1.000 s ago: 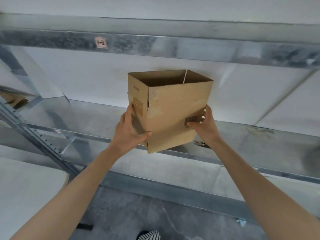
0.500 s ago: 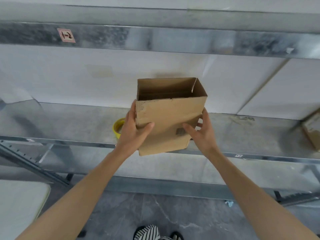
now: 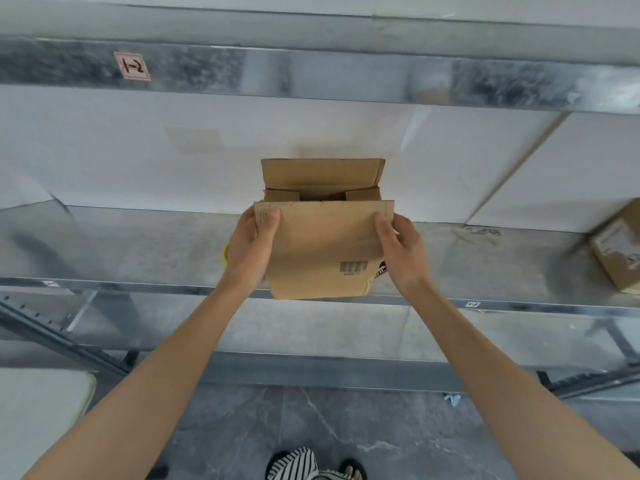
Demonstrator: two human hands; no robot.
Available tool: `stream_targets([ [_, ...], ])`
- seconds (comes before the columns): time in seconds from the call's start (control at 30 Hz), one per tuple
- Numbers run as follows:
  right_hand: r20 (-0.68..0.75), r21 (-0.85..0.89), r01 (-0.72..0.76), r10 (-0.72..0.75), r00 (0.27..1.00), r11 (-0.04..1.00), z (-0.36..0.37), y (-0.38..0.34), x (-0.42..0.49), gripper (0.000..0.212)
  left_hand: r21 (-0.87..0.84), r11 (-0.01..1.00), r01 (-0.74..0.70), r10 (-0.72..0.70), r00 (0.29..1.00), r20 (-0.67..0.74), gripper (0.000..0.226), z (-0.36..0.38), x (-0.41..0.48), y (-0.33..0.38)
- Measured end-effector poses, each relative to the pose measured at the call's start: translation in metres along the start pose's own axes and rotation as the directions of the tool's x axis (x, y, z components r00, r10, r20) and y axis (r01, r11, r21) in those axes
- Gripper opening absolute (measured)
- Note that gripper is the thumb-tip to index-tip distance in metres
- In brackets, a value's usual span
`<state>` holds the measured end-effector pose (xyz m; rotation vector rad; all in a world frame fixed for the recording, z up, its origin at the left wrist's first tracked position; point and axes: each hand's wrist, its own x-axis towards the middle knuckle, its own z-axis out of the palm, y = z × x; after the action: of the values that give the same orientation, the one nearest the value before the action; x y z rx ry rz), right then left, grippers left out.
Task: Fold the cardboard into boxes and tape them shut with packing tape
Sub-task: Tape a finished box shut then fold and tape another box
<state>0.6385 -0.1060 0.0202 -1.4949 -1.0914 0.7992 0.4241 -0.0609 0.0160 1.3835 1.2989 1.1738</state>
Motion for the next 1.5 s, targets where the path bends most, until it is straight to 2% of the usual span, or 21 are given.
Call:
stream_targets([
  [0.1, -0.062, -0.042, 0.009, -0.011, 0.998, 0.999, 0.006, -0.001, 0.0, 0.032, 0.094, 0.995, -0.033, 0.041, 0.996, -0.083, 0.019, -0.001, 0.01, 0.0],
  [0.17, -0.055, -0.037, -0.007, 0.005, 0.999, 0.999, 0.009, -0.001, -0.001, 0.024, 0.143, 0.989, -0.045, 0.062, 0.991, -0.12, 0.032, -0.001, 0.011, -0.002],
  [0.23, -0.017, -0.049, -0.033, 0.032, 0.999, 0.998, 0.01, -0.002, 0.003, 0.039, 0.154, 0.987, -0.053, 0.073, 0.989, -0.127, 0.045, -0.002, 0.012, 0.0],
  [0.37, 0.103, -0.137, -0.037, 0.051, 0.993, 0.99, 0.01, -0.007, 0.018, 0.071, 0.179, 0.984, 0.0, 0.007, 0.999, -0.041, 0.079, -0.012, 0.027, 0.005],
  [0.47, 0.204, -0.16, 0.028, 0.006, 0.979, 0.987, 0.007, -0.012, 0.028, 0.083, 0.223, 0.974, -0.037, 0.017, 0.995, 0.094, 0.091, -0.018, 0.036, 0.009],
  [0.57, 0.277, -0.189, 0.06, -0.006, 0.961, 0.98, 0.001, -0.016, 0.038, 0.083, 0.243, 0.969, -0.042, 0.012, 0.992, 0.123, 0.095, -0.017, 0.042, 0.004],
  [0.67, 0.338, -0.255, 0.071, 0.019, 0.941, 0.964, -0.004, -0.012, 0.04, 0.075, 0.298, 0.95, -0.097, 0.066, 0.991, 0.113, 0.081, -0.014, 0.037, -0.005],
  [0.77, 0.337, -0.263, 0.015, 0.077, 0.938, 0.965, -0.006, 0.005, 0.034, 0.064, 0.395, 0.888, -0.238, 0.186, 0.969, 0.165, 0.053, -0.009, 0.029, -0.014],
  [0.83, 0.287, -0.217, -0.045, 0.108, 0.952, 0.975, -0.006, 0.014, 0.031, 0.063, 0.44, 0.857, -0.27, 0.203, 0.96, 0.194, 0.038, -0.006, 0.026, -0.016],
  [0.93, 0.245, -0.173, -0.05, 0.092, 0.965, 0.984, -0.008, 0.02, 0.031, 0.079, 0.496, 0.809, -0.316, 0.208, 0.943, 0.26, 0.029, -0.004, 0.024, -0.02],
  [0.97, 0.251, -0.194, -0.03, 0.079, 0.965, 0.98, -0.009, 0.02, 0.031, 0.08, 0.515, 0.786, -0.342, 0.217, 0.933, 0.288, 0.031, -0.004, 0.023, -0.023],
  [1.03, 0.252, -0.277, 0.008, 0.065, 0.965, 0.961, -0.009, 0.023, 0.031, 0.066, 0.581, 0.735, -0.35, 0.177, 0.926, 0.335, 0.046, -0.003, 0.019, -0.023],
  [1.07, 0.244, -0.303, 0.012, 0.065, 0.968, 0.953, -0.007, 0.025, 0.031, 0.055, 0.652, 0.675, -0.345, 0.128, 0.925, 0.357, 0.059, -0.001, 0.018, -0.021],
  [1.13, 0.209, -0.306, 0.005, 0.062, 0.976, 0.952, -0.003, 0.03, 0.03, 0.039, 0.796, 0.484, -0.363, 0.018, 0.914, 0.406, 0.087, 0.006, 0.018, -0.015],
  [1.17, 0.195, -0.299, 0.005, 0.056, 0.979, 0.954, -0.001, 0.031, 0.029, 0.037, 0.831, 0.404, -0.383, -0.022, 0.904, 0.427, 0.098, 0.012, 0.018, -0.013],
  [1.23, 0.188, -0.287, 0.021, 0.035, 0.982, 0.958, 0.001, 0.031, 0.026, 0.036, 0.848, 0.308, -0.431, -0.053, 0.882, 0.468, 0.108, 0.021, 0.02, -0.014],
  [1.33, 0.17, -0.205, -0.006, 0.041, 0.985, 0.979, -0.002, 0.035, 0.028, 0.03, 0.841, 0.236, -0.488, -0.011, 0.864, 0.504, 0.104, 0.024, 0.025, -0.02],
  [1.43, 0.081, -0.075, -0.1, 0.106, 0.991, 0.992, -0.012, 0.045, 0.033, 0.029, 0.85, 0.242, -0.468, 0.006, 0.877, 0.481, 0.102, 0.024, 0.028, -0.023],
  [1.5, 0.047, -0.191, -0.108, 0.119, 0.992, 0.976, -0.022, 0.057, 0.037, 0.033, 0.857, 0.245, -0.453, 0.013, 0.886, 0.464, 0.107, 0.026, 0.029, -0.024],
])
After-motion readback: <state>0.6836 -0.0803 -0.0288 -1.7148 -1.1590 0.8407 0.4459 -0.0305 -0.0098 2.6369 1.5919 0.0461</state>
